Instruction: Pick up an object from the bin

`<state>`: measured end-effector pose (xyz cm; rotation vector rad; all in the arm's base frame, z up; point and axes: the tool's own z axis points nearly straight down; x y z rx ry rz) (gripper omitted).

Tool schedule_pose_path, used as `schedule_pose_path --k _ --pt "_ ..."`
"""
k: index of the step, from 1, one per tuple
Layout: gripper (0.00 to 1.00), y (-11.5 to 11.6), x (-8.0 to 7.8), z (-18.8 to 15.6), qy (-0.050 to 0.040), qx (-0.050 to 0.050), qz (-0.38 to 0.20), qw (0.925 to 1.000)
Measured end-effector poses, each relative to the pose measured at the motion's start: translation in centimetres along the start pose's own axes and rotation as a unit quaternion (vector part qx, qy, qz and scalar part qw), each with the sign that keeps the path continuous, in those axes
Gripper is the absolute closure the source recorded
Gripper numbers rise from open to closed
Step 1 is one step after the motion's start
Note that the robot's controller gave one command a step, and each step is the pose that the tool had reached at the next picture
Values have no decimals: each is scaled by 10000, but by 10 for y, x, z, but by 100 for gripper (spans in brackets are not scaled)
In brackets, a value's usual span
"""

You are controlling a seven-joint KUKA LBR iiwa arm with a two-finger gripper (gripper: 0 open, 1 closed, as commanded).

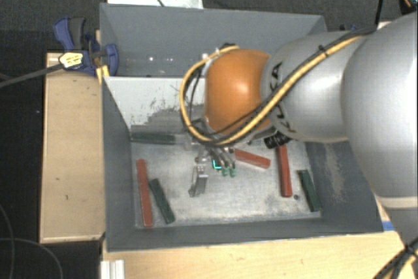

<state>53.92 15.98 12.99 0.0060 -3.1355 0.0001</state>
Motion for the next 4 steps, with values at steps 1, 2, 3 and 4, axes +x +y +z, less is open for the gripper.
schedule_pose_path --k 1,2,3,4 --pt "0 -61 1 -39 -62 3 272 9996" --pt "0 -124 -33 40 -18 10 -603 9982" --pt "0 -147 -41 60 -15 3 -313 9995" --pt "100 -146 -41 59 -22 -4 -298 9996"
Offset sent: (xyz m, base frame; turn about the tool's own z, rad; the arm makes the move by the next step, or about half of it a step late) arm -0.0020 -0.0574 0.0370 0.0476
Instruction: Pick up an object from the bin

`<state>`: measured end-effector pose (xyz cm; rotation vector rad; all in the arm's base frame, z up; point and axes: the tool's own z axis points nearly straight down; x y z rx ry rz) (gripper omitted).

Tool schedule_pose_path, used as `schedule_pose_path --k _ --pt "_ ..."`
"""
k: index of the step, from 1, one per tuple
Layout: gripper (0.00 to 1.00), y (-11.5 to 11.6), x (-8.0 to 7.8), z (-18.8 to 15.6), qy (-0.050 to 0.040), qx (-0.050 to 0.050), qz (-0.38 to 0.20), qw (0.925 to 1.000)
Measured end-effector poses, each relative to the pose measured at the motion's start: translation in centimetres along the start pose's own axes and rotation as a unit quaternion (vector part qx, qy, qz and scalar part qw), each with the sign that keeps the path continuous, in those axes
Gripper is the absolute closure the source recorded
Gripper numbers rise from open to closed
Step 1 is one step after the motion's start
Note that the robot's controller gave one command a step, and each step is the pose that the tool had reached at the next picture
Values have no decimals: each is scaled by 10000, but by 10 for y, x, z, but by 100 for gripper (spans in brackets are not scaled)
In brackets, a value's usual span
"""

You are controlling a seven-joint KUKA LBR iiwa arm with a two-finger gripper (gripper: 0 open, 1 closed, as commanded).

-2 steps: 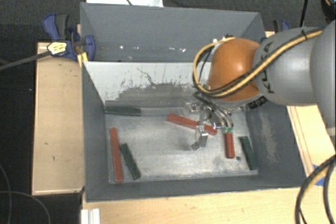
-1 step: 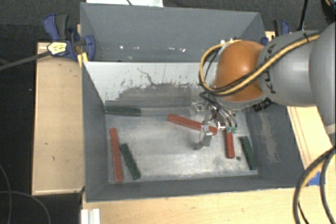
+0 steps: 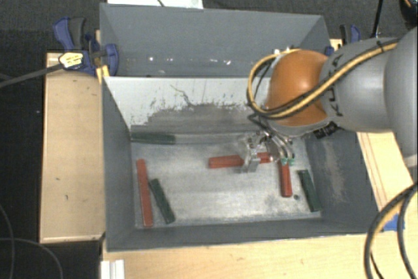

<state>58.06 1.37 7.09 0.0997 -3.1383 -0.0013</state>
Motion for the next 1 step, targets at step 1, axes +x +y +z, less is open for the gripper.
schedule_pose_path --k 1 --pt "100 -2 17 -135 -57 5 47 10000"
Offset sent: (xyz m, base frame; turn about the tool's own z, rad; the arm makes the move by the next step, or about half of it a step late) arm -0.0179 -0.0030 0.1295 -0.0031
